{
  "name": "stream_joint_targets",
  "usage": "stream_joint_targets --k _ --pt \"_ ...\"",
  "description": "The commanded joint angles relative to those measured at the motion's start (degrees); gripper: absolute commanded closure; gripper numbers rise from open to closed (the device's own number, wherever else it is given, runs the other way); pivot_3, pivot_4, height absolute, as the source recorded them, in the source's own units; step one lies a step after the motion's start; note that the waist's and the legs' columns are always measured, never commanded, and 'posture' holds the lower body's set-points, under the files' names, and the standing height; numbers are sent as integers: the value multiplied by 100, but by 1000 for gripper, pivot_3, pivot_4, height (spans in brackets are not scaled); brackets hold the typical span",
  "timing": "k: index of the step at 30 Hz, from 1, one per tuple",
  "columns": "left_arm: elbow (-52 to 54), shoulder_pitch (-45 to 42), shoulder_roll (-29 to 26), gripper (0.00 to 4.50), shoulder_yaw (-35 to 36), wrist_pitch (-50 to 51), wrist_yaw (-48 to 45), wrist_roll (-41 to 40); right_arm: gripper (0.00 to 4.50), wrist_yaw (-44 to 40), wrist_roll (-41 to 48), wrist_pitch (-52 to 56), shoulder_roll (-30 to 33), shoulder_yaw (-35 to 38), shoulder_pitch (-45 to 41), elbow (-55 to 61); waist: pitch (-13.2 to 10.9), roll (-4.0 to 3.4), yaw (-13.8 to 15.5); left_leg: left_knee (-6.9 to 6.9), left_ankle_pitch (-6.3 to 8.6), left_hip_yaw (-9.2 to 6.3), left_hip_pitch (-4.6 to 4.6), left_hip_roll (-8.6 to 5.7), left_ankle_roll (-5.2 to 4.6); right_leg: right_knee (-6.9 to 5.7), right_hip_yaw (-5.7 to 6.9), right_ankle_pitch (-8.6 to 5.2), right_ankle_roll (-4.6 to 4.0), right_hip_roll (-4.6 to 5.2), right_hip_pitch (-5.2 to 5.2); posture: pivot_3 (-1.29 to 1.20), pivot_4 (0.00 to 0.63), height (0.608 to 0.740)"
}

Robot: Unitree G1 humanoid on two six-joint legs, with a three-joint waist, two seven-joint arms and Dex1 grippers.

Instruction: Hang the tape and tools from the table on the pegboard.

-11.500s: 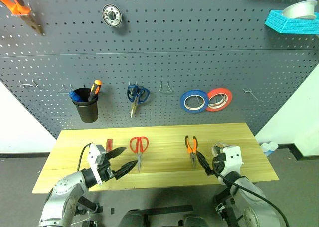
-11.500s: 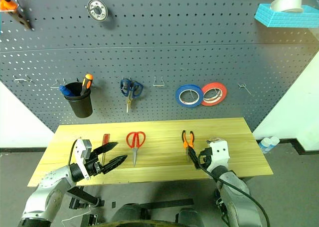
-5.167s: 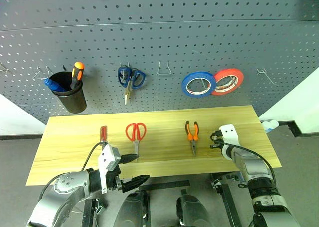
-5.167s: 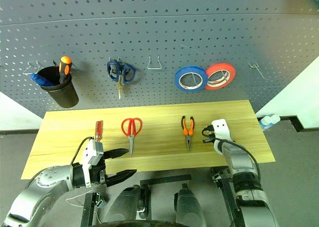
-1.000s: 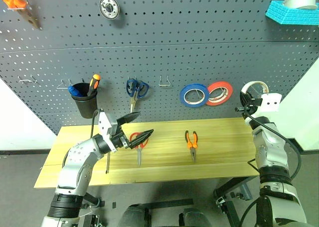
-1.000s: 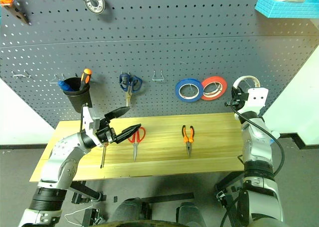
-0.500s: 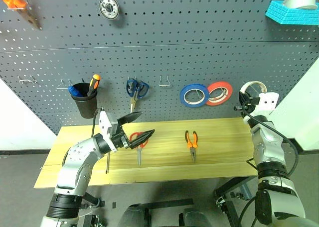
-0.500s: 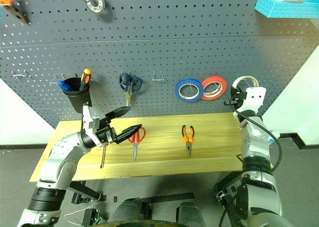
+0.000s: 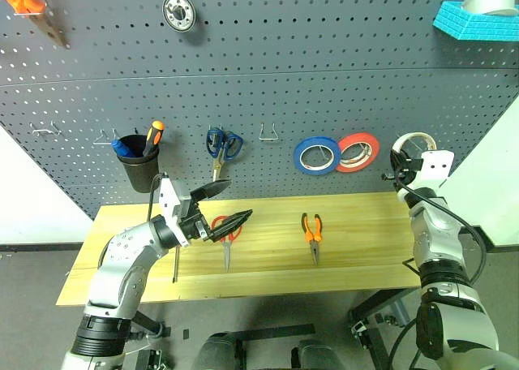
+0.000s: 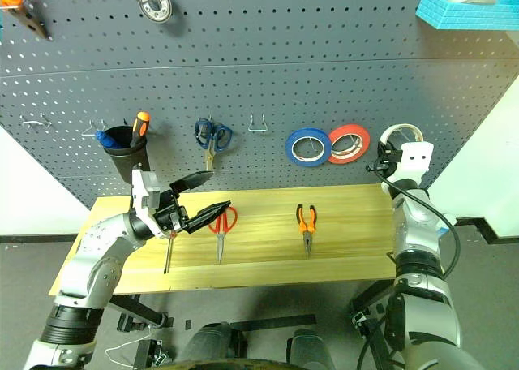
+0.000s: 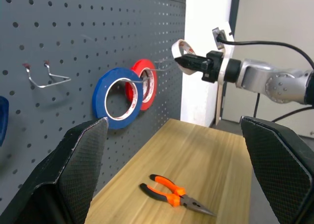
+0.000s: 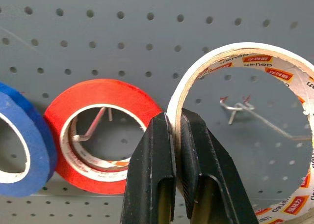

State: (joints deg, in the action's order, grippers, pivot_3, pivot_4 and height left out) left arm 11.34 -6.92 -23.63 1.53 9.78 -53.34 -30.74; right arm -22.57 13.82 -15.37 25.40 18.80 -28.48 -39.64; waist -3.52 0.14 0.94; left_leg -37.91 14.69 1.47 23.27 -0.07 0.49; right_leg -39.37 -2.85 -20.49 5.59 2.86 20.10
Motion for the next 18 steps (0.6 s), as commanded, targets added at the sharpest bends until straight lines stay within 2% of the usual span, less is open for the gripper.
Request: stream_joint_targets --k 1,9,18 --pt "71 -96 -28 0 83 -38 -22 -73 4435 3 125 20 152 146 204 644 0 0 -6 0 0 0 1 0 0 1 0 0 0 0 0 121 0 740" --pt "-59 -207 57 0 0 -65 -58 -50 4435 42 169 260 193 172 530 1069 1 -1 -34 0 0 1 -5 1 0 1 -2 0 0 -1 -4 103 0 740" --pt "88 -155 -30 0 48 49 -104 -122 4435 33 38 65 139 47 100 381 1 -1 -23 -1 0 1 -5 1 0 1 -2 0 0 -4 -5 121 3 740"
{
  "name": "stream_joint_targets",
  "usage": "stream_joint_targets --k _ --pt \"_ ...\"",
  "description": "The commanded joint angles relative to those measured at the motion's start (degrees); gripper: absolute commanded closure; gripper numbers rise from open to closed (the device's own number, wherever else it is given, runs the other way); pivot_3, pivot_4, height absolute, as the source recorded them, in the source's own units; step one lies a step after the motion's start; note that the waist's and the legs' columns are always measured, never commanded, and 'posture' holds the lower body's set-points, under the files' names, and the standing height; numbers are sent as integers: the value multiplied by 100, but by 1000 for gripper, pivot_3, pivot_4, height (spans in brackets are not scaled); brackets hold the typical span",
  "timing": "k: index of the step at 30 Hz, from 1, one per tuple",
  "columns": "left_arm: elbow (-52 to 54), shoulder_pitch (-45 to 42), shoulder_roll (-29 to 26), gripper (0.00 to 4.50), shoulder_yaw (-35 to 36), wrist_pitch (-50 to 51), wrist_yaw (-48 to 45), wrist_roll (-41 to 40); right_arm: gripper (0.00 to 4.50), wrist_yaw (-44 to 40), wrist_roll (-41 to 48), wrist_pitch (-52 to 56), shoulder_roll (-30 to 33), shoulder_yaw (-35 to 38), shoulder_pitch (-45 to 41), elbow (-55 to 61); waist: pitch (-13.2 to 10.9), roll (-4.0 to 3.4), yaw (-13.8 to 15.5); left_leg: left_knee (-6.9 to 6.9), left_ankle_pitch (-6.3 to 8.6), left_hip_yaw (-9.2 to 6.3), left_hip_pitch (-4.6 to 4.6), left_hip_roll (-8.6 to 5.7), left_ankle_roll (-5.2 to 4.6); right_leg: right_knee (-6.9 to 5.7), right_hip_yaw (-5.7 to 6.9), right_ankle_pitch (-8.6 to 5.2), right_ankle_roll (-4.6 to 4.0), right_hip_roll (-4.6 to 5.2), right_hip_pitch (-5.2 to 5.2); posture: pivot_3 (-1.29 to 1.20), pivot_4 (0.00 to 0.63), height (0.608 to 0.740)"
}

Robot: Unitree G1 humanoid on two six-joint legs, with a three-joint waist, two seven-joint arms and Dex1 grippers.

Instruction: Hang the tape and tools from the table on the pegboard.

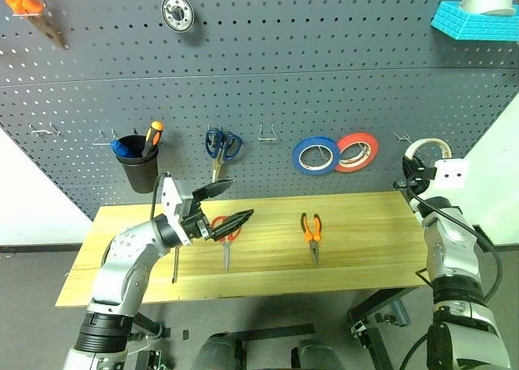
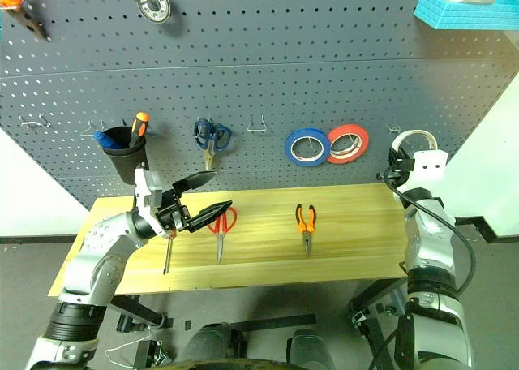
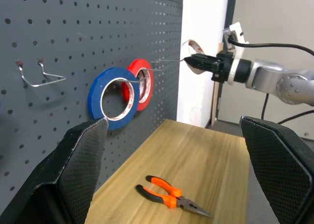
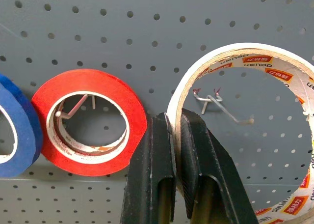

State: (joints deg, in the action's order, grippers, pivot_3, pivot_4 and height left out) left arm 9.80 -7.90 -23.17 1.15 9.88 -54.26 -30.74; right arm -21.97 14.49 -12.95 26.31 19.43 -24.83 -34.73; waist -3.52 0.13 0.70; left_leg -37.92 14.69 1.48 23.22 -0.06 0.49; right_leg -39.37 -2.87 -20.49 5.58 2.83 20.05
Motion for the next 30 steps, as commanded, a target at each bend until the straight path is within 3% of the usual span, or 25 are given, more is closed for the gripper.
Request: stream_joint_targets --k 1,22,29,30 --pt "275 -40 -88 0 92 58 -7 -130 4435 -52 -45 -214 55 -26 -334 -223 0 0 4 0 0 0 0 0 0 0 0 0 0 -1 0 123 4 740" --pt "985 286 -345 0 237 509 308 -390 4435 -298 -476 -969 262 -188 -1745 -2826 -15 3 12 2 2 -3 -10 1 -3 8 1 -1 -2 9 -16 174 54 740" --pt "1109 340 -399 0 279 582 390 -434 4435 -215 -531 -864 308 -193 -1997 -3287 -56 17 14 51 5 -1 -92 -5 -7 52 3 -3 -6 28 -92 192 61 740" --pt "1116 341 -398 0 276 585 401 -434 4176 -197 -528 -861 314 -181 -2010 -3312 -56 16 14 59 5 -1 -93 -6 -6 58 4 -3 -7 30 -92 191 62 740"
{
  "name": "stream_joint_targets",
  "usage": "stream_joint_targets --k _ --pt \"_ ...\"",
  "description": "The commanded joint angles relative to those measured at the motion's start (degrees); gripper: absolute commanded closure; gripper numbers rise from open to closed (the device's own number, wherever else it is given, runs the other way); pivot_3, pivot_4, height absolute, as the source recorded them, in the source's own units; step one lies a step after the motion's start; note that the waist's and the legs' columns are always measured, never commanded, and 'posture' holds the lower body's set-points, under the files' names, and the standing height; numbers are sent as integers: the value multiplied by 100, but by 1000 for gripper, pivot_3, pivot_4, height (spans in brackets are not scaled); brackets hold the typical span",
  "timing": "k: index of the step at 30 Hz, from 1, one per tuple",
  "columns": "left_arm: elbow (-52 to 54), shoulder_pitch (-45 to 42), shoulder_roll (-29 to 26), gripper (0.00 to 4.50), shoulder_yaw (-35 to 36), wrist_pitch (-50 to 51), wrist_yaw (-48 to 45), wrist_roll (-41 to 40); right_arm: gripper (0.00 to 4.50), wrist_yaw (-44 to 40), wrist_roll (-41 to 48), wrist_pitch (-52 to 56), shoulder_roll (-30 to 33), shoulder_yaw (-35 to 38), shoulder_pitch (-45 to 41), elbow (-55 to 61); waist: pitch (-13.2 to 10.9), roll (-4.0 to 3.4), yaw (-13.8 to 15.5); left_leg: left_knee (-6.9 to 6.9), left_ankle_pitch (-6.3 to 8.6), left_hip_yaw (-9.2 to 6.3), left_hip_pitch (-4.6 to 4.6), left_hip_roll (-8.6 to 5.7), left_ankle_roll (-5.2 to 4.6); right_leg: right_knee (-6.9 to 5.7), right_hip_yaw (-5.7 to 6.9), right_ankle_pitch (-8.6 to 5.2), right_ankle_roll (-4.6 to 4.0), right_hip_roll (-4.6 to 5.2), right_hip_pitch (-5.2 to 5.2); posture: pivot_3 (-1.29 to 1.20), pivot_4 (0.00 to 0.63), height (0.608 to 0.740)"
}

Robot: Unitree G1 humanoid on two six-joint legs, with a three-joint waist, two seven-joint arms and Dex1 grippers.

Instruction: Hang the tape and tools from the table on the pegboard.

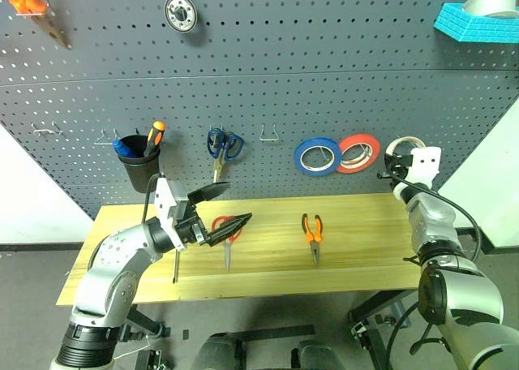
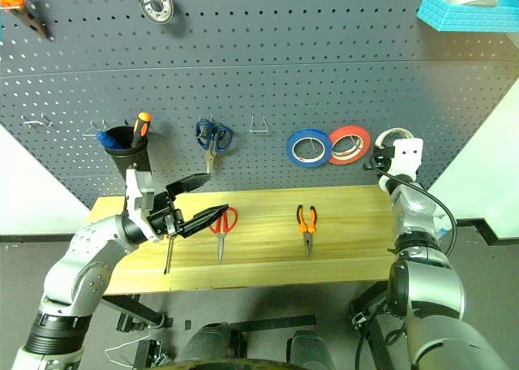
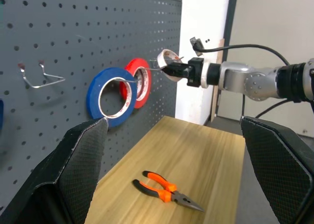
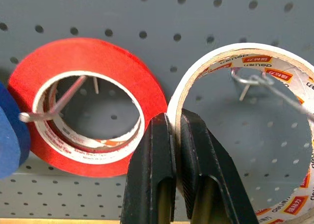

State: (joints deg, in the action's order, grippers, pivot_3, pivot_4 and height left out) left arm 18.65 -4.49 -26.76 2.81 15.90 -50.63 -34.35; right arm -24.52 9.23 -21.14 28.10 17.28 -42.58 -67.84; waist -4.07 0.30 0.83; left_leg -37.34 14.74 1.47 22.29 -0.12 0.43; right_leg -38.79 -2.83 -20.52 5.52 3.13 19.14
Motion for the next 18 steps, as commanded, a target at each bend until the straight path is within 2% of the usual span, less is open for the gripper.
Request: stream_joint_targets --k 1,2,11,12,18 --pt "235 2 -37 0 107 -15 45 -72 3855 67 1 -44 142 42 -243 -16 0 0 0 8 0 0 0 0 0 10 1 0 0 1 0 190 61 740" --pt "234 2 -33 0 102 -17 53 -67 3631 96 -8 -45 154 42 -249 -30 0 -1 1 16 0 0 1 0 0 20 2 0 0 1 0 189 61 740" --pt "167 -26 30 0 33 -80 95 -12 515 174 -94 -69 218 -15 -198 0 -1 -1 0 42 7 2 18 -3 -8 76 8 1 2 8 0 181 52 740" --pt "162 -18 35 0 30 -91 93 -7 287 132 -99 -62 213 -24 -169 38 -1 -1 0 42 7 3 18 -3 -8 76 8 1 2 8 0 181 52 740" --pt "167 58 58 0 37 -143 93 40 287 -56 -29 -2 209 4 114 423 -1 -1 1 42 7 3 16 -3 -8 75 9 1 2 8 -1 182 42 740"
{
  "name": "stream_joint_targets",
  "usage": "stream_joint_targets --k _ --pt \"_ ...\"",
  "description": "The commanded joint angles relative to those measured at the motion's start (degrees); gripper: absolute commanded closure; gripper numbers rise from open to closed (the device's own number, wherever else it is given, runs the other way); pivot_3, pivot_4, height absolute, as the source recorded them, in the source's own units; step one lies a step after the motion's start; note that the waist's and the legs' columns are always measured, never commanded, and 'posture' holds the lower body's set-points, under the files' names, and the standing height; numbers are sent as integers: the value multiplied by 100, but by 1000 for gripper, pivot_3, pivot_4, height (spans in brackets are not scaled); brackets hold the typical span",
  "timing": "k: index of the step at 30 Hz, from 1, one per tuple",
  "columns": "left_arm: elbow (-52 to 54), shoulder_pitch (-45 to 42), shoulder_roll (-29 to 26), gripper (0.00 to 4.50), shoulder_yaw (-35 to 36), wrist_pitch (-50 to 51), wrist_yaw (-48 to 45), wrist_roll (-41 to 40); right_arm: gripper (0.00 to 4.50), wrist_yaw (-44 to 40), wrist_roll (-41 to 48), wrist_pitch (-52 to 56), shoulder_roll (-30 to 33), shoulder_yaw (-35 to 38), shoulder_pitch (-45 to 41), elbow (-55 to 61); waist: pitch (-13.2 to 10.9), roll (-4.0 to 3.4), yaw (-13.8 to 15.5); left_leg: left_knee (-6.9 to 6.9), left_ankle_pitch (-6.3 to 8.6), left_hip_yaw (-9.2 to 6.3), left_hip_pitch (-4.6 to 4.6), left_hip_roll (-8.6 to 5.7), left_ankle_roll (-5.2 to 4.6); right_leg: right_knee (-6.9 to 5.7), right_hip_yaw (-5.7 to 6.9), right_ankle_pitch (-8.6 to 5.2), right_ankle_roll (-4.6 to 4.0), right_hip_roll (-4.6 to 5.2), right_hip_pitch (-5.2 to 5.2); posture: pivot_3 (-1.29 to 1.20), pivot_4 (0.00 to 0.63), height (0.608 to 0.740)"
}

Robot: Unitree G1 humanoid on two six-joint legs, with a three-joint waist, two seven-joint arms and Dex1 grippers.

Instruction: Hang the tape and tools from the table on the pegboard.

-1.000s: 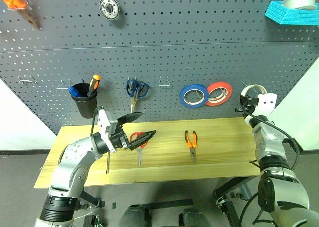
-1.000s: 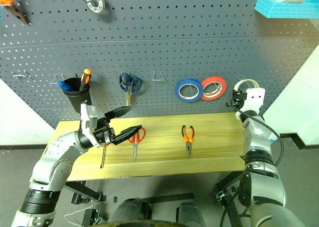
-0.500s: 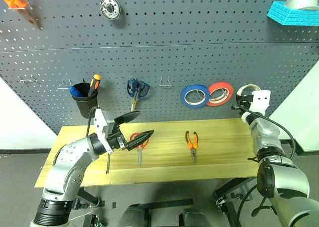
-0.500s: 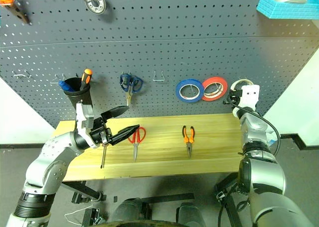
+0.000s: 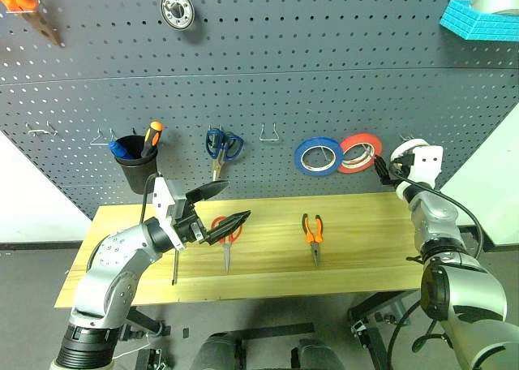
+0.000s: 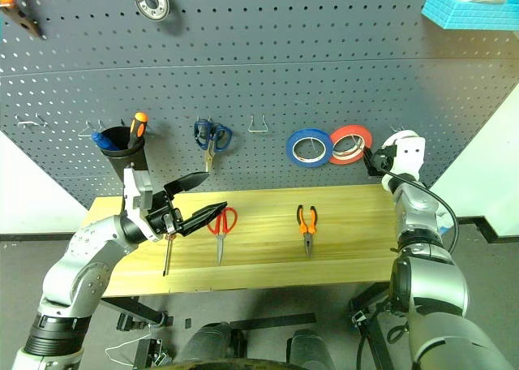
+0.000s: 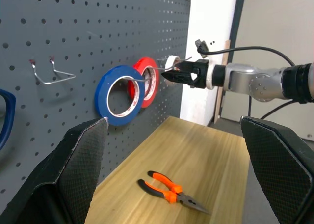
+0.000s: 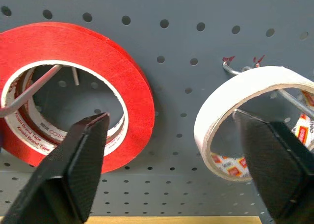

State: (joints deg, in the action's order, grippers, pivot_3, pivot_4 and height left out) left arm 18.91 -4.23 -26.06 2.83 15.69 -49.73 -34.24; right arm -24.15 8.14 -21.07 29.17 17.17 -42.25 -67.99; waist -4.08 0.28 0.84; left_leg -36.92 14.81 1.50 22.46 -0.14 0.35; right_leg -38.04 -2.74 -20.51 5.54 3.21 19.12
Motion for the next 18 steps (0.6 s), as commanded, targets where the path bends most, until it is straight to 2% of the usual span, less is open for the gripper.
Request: stream_joint_targets --k 1,6,13,18 --pt "139 68 -29 0 59 -132 -10 32 287 -135 111 37 88 17 190 631 0 0 1 0 0 0 0 0 0 0 0 0 0 0 0 181 41 740" --pt "188 273 -71 0 92 -178 -2 80 287 -249 337 600 -42 36 1077 2135 0 0 9 4 1 -1 1 0 0 2 1 0 0 2 1 172 42 740" --pt "297 896 -196 0 221 -220 -24 93 287 237 846 2733 -607 -211 3629 6459 -20 -3 2 27 4 -2 8 0 -2 17 1 -2 -2 17 10 139 77 740" --pt "278 1187 -149 0 215 -296 76 178 287 748 1034 3854 -1080 -482 4259 7951 -86 -7 -20 60 5 3 -5 -1 0 37 -5 -11 -27 24 13 132 99 740"
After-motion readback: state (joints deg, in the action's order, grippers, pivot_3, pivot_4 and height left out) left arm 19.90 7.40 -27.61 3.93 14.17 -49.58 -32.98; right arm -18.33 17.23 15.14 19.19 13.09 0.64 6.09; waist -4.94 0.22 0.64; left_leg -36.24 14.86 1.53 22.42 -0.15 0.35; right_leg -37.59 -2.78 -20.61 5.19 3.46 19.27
